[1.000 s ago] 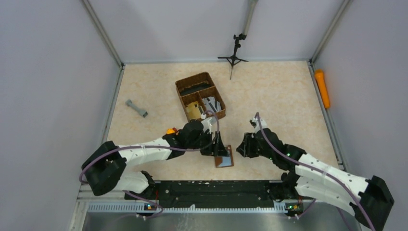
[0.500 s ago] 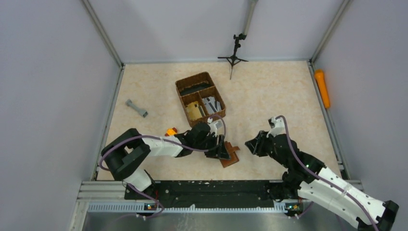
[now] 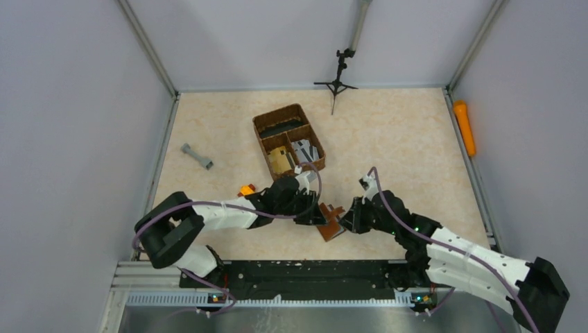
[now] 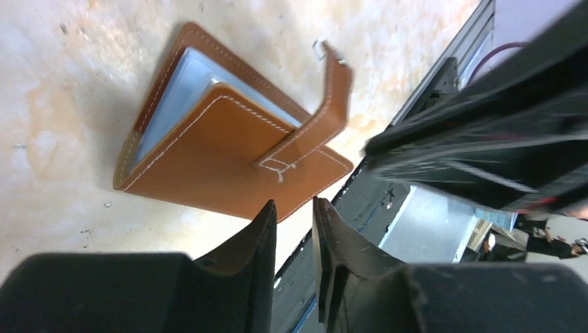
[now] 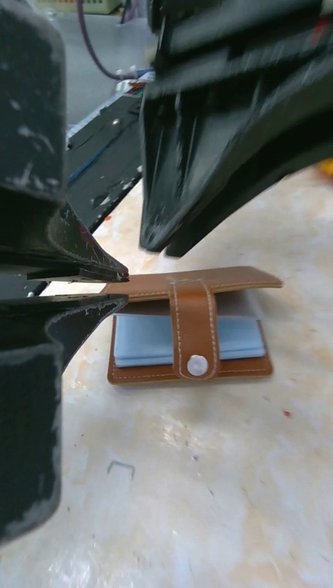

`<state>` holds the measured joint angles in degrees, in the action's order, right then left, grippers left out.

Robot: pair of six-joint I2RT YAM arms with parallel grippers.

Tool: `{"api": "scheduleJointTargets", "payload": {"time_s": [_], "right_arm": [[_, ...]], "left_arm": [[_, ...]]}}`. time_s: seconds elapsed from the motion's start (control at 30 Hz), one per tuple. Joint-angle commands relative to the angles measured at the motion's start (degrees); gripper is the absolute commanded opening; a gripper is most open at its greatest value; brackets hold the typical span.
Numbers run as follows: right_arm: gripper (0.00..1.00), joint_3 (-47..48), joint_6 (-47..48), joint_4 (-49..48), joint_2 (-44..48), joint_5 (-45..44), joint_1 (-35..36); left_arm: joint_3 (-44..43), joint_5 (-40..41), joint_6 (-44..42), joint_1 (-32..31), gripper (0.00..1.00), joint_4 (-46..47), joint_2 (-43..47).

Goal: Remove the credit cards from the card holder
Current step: Close the card holder at the center of the board.

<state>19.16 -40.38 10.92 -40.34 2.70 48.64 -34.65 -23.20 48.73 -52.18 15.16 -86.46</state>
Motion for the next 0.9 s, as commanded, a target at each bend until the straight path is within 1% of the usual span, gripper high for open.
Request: {"api": "scheduleJointTargets", "payload": {"time_s": [0.0,0.1,0.23,0.43,0.53,0.6,0.77,0.87], "right_arm": [[0.11,-1.8,-2.5,-10.5,-5.5,6.2,0.4],[0.07,-1.7,-2.8,-10.6,-7.9,5.3,0.4],[0.06,-0.8,-2.4,-9.4,-7.8,5.0,0.5],[0.05,1.7,-1.7,-4.8,-2.5,4.2,0.4],[0.06,0.8,-2.7,-7.9,-1.8,6.9,0.5],[0.06,0.2,-3.1,-10.5,-3.6,8.3,0.5],[0.02,-1.3,-3.6,-14.7,-10.8,8.2,0.4],[0.01,-2.6,-3.9,-15.6,-13.2,5.8,0.4]], "left_arm": [[0.2,4.6,-0.5,-0.1,0.24,-1.9,4.5],[-1.7,5.9,-1.3,-0.1,0.16,-4.7,2.7],[-4.0,5.6,-2.2,-0.1,0.00,-5.9,-1.1],[-7.3,9.0,-3.8,-0.1,0.00,-10.0,-5.5],[-7.9,9.0,-4.0,-0.1,0.00,-10.8,-7.4],[-8.2,8.4,-3.8,-0.1,0.00,-10.7,-9.0],[-7.7,8.5,-3.0,-0.2,0.00,-10.0,-9.9],[-7.7,9.0,-3.0,-0.2,0.00,-10.7,-9.2]]}}
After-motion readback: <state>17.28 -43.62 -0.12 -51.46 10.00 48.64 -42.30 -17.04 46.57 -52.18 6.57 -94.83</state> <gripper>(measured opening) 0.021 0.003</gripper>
